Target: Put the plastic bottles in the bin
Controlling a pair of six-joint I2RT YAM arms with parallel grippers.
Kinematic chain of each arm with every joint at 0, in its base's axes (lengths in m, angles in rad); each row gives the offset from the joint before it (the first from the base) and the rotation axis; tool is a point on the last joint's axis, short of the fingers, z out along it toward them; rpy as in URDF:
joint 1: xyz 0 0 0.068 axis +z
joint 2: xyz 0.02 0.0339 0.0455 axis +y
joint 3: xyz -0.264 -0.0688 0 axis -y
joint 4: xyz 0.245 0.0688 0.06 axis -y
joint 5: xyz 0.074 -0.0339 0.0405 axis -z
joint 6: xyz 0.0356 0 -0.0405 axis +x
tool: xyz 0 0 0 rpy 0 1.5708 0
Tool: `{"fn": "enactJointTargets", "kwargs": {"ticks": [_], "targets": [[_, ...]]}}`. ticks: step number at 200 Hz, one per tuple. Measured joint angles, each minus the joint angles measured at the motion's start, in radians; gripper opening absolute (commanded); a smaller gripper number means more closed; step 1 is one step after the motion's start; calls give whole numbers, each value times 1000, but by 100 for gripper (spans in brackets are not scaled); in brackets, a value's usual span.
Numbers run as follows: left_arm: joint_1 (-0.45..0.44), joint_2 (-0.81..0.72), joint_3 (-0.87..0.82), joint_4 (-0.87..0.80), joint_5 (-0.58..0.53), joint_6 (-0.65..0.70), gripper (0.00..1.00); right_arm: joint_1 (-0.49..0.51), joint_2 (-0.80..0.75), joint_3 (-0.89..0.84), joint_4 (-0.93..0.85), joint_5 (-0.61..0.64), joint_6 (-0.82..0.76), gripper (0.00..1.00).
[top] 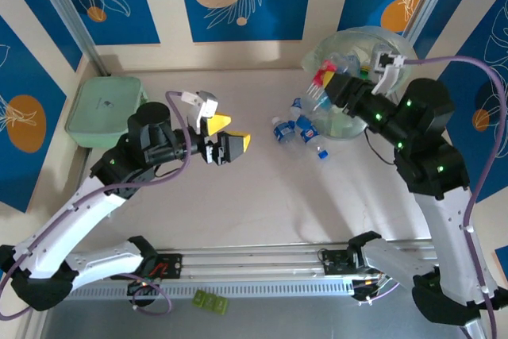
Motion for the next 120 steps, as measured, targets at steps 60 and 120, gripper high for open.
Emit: {"fn": "enactJointTargets", "kwargs": {"ticks": [60,120], "targets": [[0,14,-105,-28,-119,62,91,-137,240,237,-148,138,-174,39],[0,37,-129,-17,-153,61,90,-183,489,469,-195,321,-307,39]]}}
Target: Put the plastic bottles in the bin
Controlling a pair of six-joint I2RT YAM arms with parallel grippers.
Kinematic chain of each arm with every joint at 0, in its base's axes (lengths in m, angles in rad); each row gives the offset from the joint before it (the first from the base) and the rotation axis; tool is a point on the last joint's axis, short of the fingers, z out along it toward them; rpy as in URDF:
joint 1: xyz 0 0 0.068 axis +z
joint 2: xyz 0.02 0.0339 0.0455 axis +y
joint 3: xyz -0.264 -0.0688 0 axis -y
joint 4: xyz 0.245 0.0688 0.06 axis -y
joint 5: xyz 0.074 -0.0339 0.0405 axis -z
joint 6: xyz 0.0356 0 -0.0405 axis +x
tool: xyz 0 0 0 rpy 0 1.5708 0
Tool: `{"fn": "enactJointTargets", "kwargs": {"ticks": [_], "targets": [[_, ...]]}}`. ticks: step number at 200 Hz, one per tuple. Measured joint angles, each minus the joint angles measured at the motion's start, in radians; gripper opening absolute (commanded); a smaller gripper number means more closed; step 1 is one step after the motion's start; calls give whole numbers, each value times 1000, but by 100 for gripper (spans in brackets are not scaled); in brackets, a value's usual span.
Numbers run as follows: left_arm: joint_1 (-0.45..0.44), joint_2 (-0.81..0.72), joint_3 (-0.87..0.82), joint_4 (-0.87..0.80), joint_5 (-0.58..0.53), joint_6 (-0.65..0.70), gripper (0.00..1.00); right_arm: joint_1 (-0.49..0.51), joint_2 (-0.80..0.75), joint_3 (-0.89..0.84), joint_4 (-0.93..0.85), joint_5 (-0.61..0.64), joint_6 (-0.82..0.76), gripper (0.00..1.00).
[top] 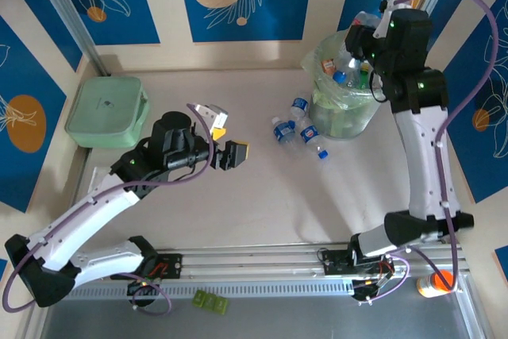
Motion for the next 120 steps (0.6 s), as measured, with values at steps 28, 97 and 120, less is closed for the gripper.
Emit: {"fn": "enactJointTargets", "kwargs": {"ticks": [28,97,120], "targets": [[0,15,-2,9,0,0,90,-29,146,146,-19,49,-12,39],[0,37,-2,13,-3,-4,90,-50,390,298,-90,87,-16,40],[0,37,-2,22,1,-4,91,-50,424,294,-105,106,-31,41]]}}
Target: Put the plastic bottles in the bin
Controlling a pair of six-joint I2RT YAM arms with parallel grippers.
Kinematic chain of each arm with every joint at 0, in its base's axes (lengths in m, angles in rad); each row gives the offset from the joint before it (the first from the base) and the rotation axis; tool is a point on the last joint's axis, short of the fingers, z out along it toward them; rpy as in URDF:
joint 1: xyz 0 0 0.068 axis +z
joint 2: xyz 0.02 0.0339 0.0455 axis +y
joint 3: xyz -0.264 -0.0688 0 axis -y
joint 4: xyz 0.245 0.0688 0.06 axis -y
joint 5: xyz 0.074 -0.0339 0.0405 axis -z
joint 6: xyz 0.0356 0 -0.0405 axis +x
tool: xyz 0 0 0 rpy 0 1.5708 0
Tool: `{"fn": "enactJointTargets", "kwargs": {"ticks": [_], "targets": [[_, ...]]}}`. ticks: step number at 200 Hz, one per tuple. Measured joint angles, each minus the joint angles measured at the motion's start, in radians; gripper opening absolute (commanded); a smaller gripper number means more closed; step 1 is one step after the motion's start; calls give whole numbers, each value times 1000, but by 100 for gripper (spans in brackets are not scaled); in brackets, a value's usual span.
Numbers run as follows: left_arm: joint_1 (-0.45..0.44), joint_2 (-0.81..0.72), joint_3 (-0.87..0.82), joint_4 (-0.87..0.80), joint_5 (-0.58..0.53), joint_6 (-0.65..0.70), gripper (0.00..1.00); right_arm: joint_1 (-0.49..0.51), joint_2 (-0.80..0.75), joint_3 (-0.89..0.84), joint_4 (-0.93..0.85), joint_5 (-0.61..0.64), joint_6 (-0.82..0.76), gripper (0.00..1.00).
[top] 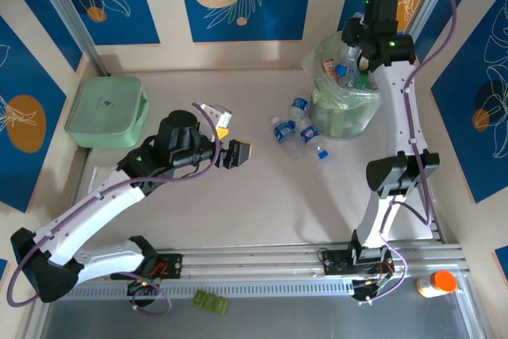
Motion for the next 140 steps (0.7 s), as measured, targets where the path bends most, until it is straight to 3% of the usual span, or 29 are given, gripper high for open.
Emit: {"fn": "enactJointTargets", "kwargs": {"ticks": [88,140], "targets": [[7,26,0,11,8,-4,91,15,9,-66,-21,-4,-93,51],[13,26,0,11,24,-4,90,22,93,-36,-40,-81,-97,56]]}}
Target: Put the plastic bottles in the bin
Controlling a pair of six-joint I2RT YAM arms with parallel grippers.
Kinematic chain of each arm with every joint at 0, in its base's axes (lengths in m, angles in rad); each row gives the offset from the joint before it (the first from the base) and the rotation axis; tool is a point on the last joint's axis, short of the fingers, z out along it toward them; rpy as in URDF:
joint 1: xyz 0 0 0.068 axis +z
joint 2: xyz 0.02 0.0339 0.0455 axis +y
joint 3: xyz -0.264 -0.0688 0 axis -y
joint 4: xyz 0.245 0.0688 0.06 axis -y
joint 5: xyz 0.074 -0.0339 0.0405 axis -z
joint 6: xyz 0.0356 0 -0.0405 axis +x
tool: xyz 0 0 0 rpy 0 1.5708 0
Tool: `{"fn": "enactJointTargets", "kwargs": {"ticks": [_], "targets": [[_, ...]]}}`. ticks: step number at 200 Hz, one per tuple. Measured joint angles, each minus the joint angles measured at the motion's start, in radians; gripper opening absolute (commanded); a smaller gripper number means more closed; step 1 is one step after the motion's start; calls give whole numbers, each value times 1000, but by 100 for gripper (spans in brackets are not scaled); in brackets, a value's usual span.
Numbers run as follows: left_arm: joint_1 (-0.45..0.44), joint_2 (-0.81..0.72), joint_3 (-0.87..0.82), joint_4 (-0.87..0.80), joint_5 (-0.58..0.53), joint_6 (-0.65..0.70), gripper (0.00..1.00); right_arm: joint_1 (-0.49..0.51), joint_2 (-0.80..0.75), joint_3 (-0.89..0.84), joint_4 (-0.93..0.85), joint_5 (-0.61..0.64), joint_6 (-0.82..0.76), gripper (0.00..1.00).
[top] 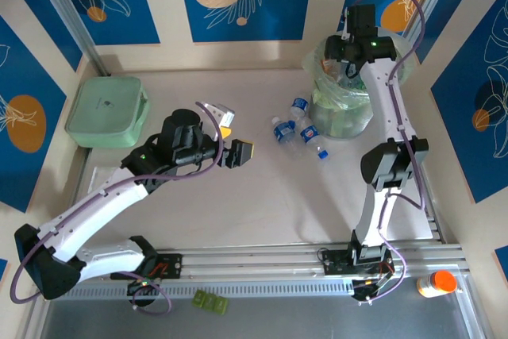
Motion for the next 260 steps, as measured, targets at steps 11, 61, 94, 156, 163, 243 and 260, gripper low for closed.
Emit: {"fn": "enactJointTargets", "kwargs": {"ticks": [11,61,94,156,163,243,260], "targets": [[1,0,0,0,3,0,90,0,32,34,-13,-5,1,57],[7,0,0,0,4,0,90,-5,134,139,-68,-35,39,59],[10,0,0,0,4,0,90,-4,148,174,-119,-37,57,70],[13,0,0,0,3,0,91,1,72,181,-143,8,65,75],[14,0,0,0,3,0,90,5,49,173,-143,10,65,74],[23,-2,0,-2,-48,-35,93,172,-282,-164,-82,42,54,72],[23,-2,3,-18,-82,-70,93,244,-366,-268,-57,57,38,71]]}}
